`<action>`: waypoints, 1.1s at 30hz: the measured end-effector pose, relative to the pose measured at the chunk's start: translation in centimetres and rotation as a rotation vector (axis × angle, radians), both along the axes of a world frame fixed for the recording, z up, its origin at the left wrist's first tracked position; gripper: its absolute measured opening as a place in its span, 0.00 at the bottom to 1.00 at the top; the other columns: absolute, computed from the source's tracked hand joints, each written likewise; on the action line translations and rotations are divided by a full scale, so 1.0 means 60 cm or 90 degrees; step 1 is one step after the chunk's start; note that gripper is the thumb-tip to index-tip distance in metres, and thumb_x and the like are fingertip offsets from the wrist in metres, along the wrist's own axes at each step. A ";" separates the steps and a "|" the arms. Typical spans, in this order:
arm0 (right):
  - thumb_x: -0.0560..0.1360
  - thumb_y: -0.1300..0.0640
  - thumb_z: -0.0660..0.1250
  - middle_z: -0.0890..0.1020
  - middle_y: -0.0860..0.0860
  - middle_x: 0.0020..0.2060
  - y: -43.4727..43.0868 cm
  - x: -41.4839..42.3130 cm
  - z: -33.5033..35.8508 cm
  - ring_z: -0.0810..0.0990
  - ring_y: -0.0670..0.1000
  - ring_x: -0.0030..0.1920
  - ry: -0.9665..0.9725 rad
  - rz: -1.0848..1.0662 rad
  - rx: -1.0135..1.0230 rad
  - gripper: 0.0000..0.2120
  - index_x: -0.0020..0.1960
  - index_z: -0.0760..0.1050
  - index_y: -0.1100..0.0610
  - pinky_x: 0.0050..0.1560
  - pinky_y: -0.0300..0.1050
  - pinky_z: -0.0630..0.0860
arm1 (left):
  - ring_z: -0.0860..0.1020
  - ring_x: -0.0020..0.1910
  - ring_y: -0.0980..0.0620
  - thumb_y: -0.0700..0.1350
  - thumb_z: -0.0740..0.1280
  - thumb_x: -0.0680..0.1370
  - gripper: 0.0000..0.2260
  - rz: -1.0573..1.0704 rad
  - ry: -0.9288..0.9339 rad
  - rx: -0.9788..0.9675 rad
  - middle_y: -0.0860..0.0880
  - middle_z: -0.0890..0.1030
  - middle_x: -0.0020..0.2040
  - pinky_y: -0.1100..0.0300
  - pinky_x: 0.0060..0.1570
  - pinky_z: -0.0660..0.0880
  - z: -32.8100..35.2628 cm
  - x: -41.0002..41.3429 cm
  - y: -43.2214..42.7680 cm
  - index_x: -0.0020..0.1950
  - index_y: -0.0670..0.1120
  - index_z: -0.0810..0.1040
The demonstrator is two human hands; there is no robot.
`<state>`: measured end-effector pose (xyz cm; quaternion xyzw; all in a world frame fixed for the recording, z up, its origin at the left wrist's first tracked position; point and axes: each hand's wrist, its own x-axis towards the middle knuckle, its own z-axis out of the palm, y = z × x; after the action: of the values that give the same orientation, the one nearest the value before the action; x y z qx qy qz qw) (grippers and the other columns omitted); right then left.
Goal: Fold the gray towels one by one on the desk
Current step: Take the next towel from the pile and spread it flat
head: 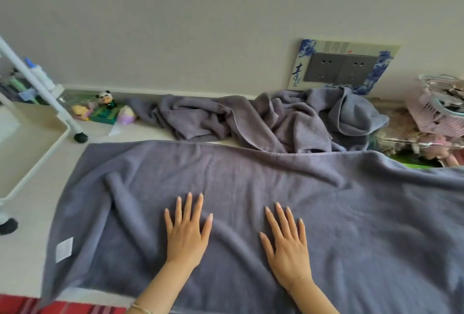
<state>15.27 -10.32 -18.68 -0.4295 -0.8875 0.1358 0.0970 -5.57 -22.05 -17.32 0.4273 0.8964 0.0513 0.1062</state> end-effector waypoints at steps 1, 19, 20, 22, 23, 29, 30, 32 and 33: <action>0.80 0.38 0.42 0.65 0.48 0.73 -0.008 0.001 -0.001 0.58 0.51 0.73 -0.024 -0.002 0.007 0.27 0.74 0.62 0.47 0.73 0.49 0.45 | 0.65 0.71 0.43 0.61 0.39 0.81 0.29 -0.019 -0.004 -0.011 0.46 0.68 0.72 0.42 0.67 0.56 -0.005 -0.014 -0.032 0.74 0.50 0.65; 0.80 0.39 0.40 0.70 0.49 0.70 -0.258 -0.282 0.024 0.60 0.53 0.71 -0.119 0.091 -0.059 0.27 0.72 0.63 0.48 0.72 0.51 0.46 | 0.51 0.77 0.44 0.56 0.46 0.82 0.27 0.291 -0.142 0.057 0.44 0.52 0.78 0.45 0.73 0.51 0.036 -0.265 -0.289 0.78 0.44 0.50; 0.80 0.39 0.40 0.70 0.49 0.70 -0.264 -0.280 0.018 0.60 0.53 0.71 -0.121 0.086 -0.060 0.27 0.72 0.63 0.48 0.72 0.51 0.46 | 0.49 0.77 0.47 0.58 0.44 0.82 0.27 0.265 -0.142 0.050 0.47 0.49 0.78 0.47 0.74 0.49 0.027 -0.267 -0.304 0.78 0.46 0.49; 0.80 0.38 0.40 0.69 0.49 0.71 -0.272 -0.270 0.014 0.60 0.52 0.72 -0.125 0.098 -0.052 0.27 0.73 0.62 0.47 0.72 0.50 0.46 | 0.53 0.77 0.47 0.65 0.36 0.77 0.35 0.237 -0.106 0.037 0.47 0.54 0.78 0.46 0.73 0.50 0.013 -0.274 -0.334 0.77 0.45 0.53; 0.80 0.38 0.41 0.68 0.48 0.71 -0.275 -0.266 0.015 0.59 0.52 0.72 -0.125 0.108 -0.044 0.27 0.73 0.61 0.47 0.73 0.49 0.46 | 0.57 0.75 0.44 0.67 0.32 0.75 0.40 0.226 -0.076 0.032 0.45 0.58 0.76 0.45 0.72 0.53 0.005 -0.284 -0.348 0.76 0.43 0.58; 0.77 0.35 0.33 0.51 0.44 0.75 -0.270 -0.274 0.020 0.48 0.51 0.76 -0.121 0.087 -0.052 0.31 0.76 0.49 0.44 0.73 0.44 0.31 | 0.45 0.77 0.43 0.60 0.42 0.81 0.32 0.233 0.014 -0.075 0.41 0.49 0.78 0.50 0.75 0.42 0.058 -0.327 -0.367 0.76 0.39 0.53; 0.74 0.32 0.27 0.46 0.43 0.75 -0.267 -0.285 0.025 0.42 0.49 0.76 -0.107 0.092 -0.034 0.33 0.75 0.44 0.43 0.71 0.43 0.27 | 0.45 0.77 0.44 0.60 0.41 0.81 0.32 0.216 0.035 -0.060 0.41 0.49 0.78 0.50 0.75 0.42 0.070 -0.329 -0.353 0.76 0.39 0.53; 0.67 0.30 0.19 0.39 0.41 0.73 -0.266 -0.311 0.030 0.33 0.47 0.73 -0.095 0.094 -0.042 0.38 0.74 0.37 0.41 0.68 0.43 0.23 | 0.45 0.77 0.43 0.61 0.37 0.80 0.32 0.157 0.050 -0.006 0.43 0.48 0.78 0.49 0.75 0.42 0.078 -0.324 -0.315 0.78 0.42 0.49; 0.65 0.30 0.18 0.38 0.41 0.73 -0.267 -0.325 0.032 0.33 0.47 0.73 -0.085 0.085 -0.052 0.40 0.73 0.37 0.42 0.69 0.45 0.24 | 0.44 0.77 0.44 0.62 0.33 0.77 0.34 0.116 0.038 0.011 0.44 0.47 0.78 0.49 0.74 0.41 0.079 -0.322 -0.292 0.78 0.45 0.46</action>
<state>-4.23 -26.36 -16.76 -0.3811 -0.9123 0.1494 0.0111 -24.90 -39.57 -12.57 0.3462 0.9339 0.0554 0.0705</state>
